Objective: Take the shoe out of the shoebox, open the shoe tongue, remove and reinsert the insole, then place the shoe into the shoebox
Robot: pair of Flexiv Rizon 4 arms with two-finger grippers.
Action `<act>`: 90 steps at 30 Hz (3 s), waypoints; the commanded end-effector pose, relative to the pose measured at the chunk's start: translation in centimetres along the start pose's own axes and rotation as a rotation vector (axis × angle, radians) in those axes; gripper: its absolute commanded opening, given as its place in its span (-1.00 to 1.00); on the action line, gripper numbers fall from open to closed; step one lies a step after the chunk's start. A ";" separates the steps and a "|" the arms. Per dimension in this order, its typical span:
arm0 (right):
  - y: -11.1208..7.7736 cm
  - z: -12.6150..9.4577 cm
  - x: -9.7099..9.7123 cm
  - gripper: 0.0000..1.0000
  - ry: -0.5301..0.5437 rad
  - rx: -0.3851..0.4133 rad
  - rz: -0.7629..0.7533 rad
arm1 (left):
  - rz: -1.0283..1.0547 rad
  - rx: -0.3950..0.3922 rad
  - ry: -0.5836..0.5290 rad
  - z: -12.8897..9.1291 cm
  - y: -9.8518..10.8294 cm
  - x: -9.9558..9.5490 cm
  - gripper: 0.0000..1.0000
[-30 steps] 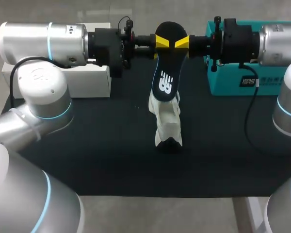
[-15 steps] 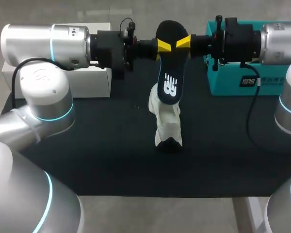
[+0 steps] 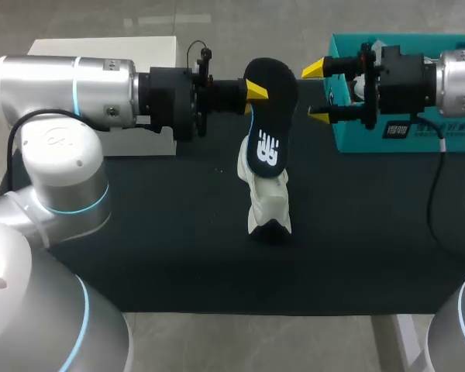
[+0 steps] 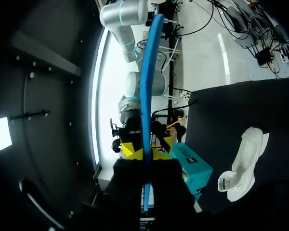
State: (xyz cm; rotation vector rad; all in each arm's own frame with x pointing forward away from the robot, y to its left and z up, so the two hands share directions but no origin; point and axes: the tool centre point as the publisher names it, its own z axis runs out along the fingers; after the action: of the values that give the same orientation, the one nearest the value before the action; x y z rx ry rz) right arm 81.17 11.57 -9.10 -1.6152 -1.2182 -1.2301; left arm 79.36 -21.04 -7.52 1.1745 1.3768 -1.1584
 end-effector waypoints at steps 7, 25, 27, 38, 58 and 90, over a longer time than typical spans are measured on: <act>-1.9 -6.9 -0.1 1.00 -0.462 0.055 0.006 | -0.049 -0.025 0.034 -2.8 -1.7 1.8 -1.00; -2.0 -7.0 -0.5 1.00 -0.474 0.062 0.000 | -0.100 -0.061 0.018 -2.6 -3.2 1.5 -1.00; -2.4 -8.0 -1.6 1.00 -0.473 0.048 -0.015 | -0.101 -0.070 0.010 -2.7 -3.2 1.3 -1.00; -4.2 -14.5 -4.8 1.00 -0.495 -0.072 -0.064 | -0.106 -0.082 0.019 -3.8 -3.3 1.6 -1.00; -2.6 -16.8 -6.8 1.00 -0.509 -0.069 -0.044 | -0.127 -0.072 0.023 -3.2 -4.0 1.8 -1.00; -2.6 -16.8 -6.8 1.00 -0.509 -0.069 -0.044 | -0.143 -0.086 0.008 -3.2 -4.2 1.7 -1.00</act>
State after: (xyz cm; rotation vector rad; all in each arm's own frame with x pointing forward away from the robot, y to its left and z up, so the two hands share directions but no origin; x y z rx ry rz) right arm 73.84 -5.24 -11.35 -2.0373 -1.5346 -0.9207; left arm 74.92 -17.91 -8.53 1.0375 1.5221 -1.1867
